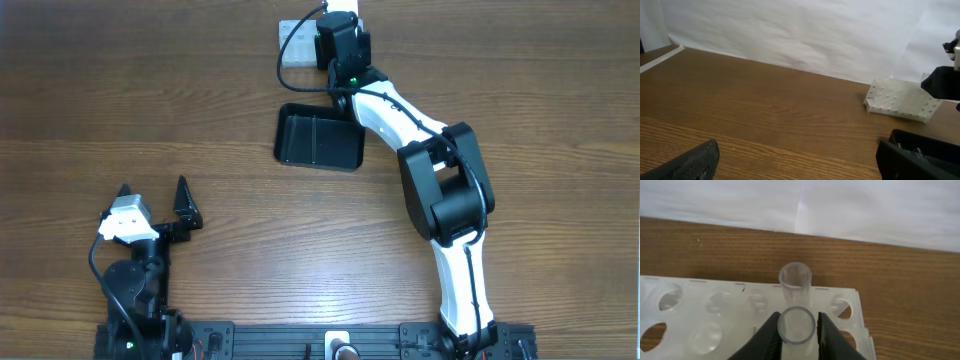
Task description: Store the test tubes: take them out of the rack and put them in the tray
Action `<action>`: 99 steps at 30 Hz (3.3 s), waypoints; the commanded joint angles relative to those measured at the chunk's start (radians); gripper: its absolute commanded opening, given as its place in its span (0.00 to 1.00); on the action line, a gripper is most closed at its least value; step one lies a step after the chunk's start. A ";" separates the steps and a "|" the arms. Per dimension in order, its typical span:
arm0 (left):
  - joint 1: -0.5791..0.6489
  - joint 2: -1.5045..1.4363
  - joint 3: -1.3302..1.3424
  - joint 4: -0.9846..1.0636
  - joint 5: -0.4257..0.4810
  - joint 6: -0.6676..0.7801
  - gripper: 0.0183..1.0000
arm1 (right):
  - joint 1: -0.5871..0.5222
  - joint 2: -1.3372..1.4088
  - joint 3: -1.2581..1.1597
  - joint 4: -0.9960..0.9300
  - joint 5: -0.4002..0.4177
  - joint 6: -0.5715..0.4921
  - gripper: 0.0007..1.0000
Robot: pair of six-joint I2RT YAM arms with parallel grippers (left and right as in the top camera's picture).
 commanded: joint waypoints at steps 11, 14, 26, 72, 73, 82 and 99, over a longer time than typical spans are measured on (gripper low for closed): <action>0.003 -0.006 -0.004 -0.001 0.014 0.014 1.00 | 0.001 0.022 0.024 0.019 0.010 0.006 0.07; 0.003 -0.006 -0.004 -0.001 0.014 0.014 1.00 | 0.002 0.022 0.024 0.034 0.010 -0.006 0.07; 0.003 -0.006 -0.004 -0.001 0.014 0.014 1.00 | 0.002 0.004 0.035 0.040 0.010 -0.047 0.07; 0.003 -0.006 -0.004 -0.001 0.014 0.014 1.00 | 0.068 -0.420 0.035 -0.455 0.009 0.073 0.03; 0.003 -0.006 -0.004 -0.001 0.014 0.014 1.00 | 0.068 -0.436 0.035 -0.507 0.009 0.099 0.04; 0.003 -0.006 -0.004 -0.001 0.014 0.014 1.00 | 0.064 -0.494 0.035 -0.863 -0.040 0.236 0.04; 0.003 -0.006 -0.004 -0.001 0.014 0.014 1.00 | 0.021 -0.391 0.034 -1.020 -0.315 0.498 0.07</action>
